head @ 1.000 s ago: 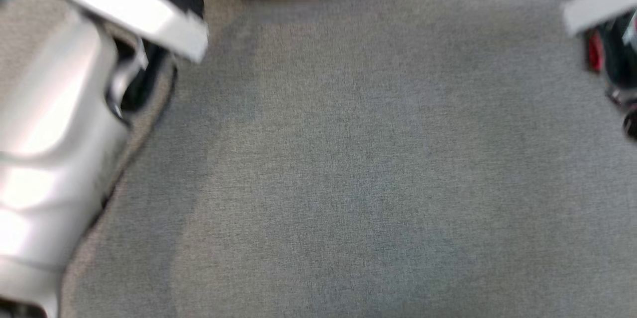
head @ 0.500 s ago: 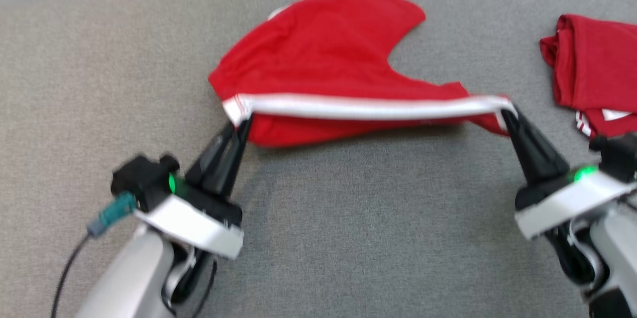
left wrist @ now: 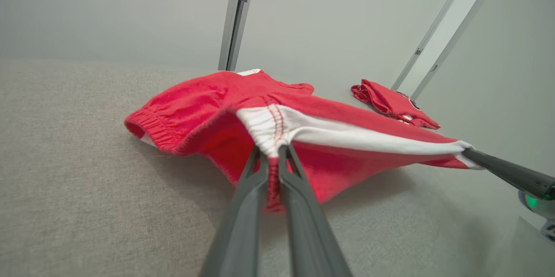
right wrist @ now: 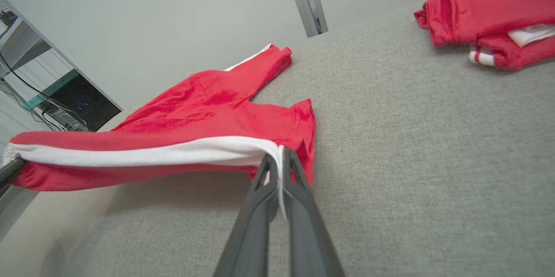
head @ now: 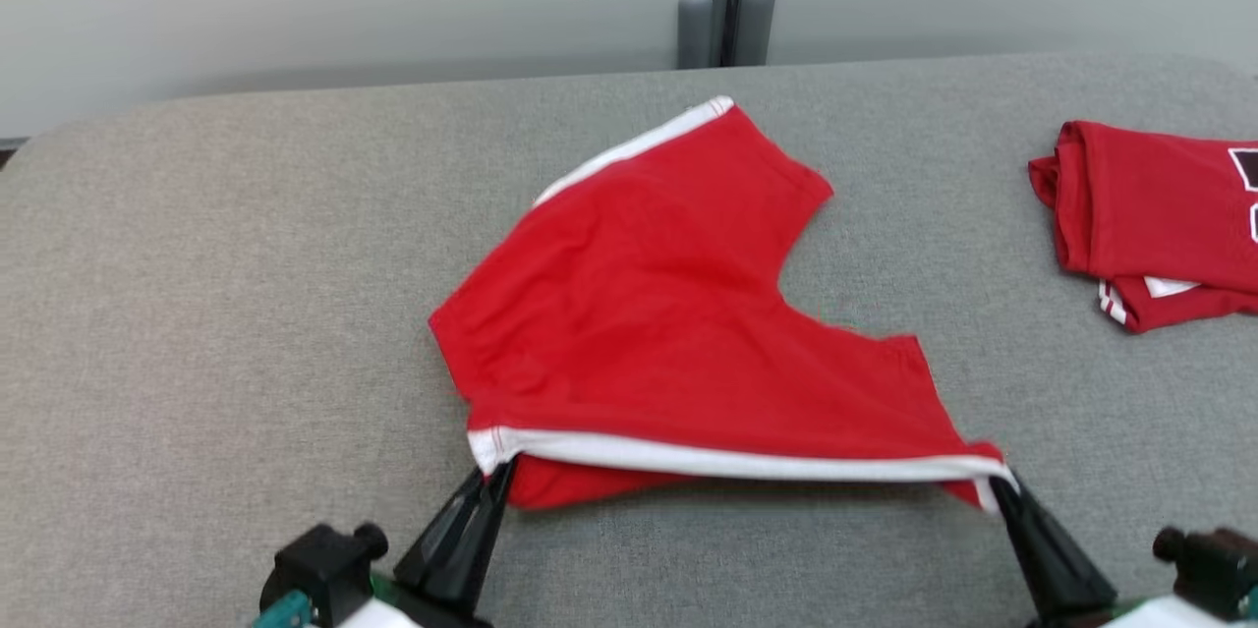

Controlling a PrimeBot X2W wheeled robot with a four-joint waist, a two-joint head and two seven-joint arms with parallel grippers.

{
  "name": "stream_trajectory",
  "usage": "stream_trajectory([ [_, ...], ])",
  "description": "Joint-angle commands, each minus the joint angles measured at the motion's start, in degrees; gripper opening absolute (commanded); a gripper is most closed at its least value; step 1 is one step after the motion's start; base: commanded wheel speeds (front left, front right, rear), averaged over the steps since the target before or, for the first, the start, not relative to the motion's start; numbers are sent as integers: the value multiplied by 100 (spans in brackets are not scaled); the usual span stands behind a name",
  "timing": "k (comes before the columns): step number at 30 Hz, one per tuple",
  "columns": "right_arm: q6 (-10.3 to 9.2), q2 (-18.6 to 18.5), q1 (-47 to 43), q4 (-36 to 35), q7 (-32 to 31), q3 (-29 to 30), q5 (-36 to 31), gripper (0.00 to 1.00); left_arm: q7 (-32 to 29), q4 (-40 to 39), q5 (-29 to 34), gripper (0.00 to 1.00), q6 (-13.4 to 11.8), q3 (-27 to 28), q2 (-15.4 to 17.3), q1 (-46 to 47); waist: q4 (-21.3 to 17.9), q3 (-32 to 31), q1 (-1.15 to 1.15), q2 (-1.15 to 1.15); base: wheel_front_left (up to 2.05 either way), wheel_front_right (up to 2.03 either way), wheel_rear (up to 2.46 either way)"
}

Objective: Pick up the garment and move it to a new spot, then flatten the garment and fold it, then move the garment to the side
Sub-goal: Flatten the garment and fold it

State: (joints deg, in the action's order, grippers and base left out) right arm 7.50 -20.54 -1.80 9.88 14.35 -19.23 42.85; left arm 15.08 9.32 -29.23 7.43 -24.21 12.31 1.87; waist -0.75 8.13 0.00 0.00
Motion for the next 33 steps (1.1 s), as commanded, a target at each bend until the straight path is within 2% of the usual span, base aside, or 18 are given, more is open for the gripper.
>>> stream_trajectory([
  [1,-1,29,-151,-74,-38,71,-56,0,8,-19,11,0,-2,36,47,-108,21,-76,0,0,0,0,0],
  [6,-1,269,-884,-523,-325,387,-282,0,7,-138,14,0,1,-17,31,-608,50,-220,0,0,0,0,0],
  [9,-1,301,-1003,-670,-427,479,-345,0,8,-171,25,0,1,-49,41,-680,84,-244,0,0,0,0,0],
  [15,-1,235,-659,-992,-640,757,-546,0,7,-254,47,0,2,-159,-64,-416,293,-220,0,0,0,0,0],
  [24,0,-229,1125,-694,-988,570,-821,0,7,-50,229,0,2,-107,-401,522,714,167,0,0,0,0,0],
  [30,0,-432,2593,145,-1106,201,-861,0,5,380,315,0,2,83,-720,1242,1035,563,0,0,0,0,0],
  [33,0,-414,3281,749,-1093,4,-856,0,5,671,254,0,3,94,-827,1612,1167,763,0,0,0,0,0],
])
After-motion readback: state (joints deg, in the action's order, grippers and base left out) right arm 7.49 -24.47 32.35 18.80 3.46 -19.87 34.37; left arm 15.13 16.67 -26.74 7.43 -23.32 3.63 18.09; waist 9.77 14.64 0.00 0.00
